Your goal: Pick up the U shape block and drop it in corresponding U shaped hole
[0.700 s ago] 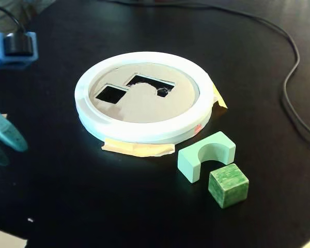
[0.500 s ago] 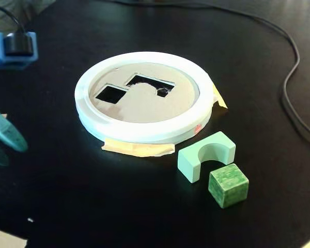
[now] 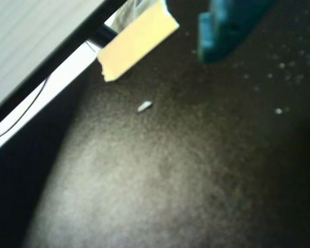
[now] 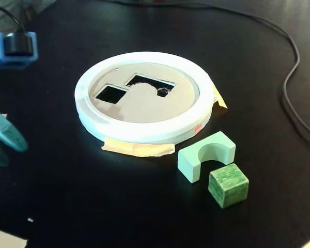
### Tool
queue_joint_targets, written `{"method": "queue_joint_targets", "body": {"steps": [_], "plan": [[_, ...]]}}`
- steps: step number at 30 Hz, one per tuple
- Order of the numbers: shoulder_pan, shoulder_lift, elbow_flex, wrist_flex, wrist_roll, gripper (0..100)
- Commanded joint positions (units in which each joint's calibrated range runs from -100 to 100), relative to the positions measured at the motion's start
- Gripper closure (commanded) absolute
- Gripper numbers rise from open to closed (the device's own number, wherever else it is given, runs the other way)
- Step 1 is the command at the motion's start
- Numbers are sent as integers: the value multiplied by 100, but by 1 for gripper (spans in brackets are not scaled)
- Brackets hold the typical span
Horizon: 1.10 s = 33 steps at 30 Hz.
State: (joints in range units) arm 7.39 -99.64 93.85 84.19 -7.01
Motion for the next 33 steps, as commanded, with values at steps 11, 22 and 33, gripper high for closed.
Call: {"method": "queue_joint_targets", "body": {"steps": [11,22,33], "plan": [[97,-36,-4,-75,-24,0],[47,-36,5,-75,-24,0],[-78,-27,-414,-1199,-39,0]]}}
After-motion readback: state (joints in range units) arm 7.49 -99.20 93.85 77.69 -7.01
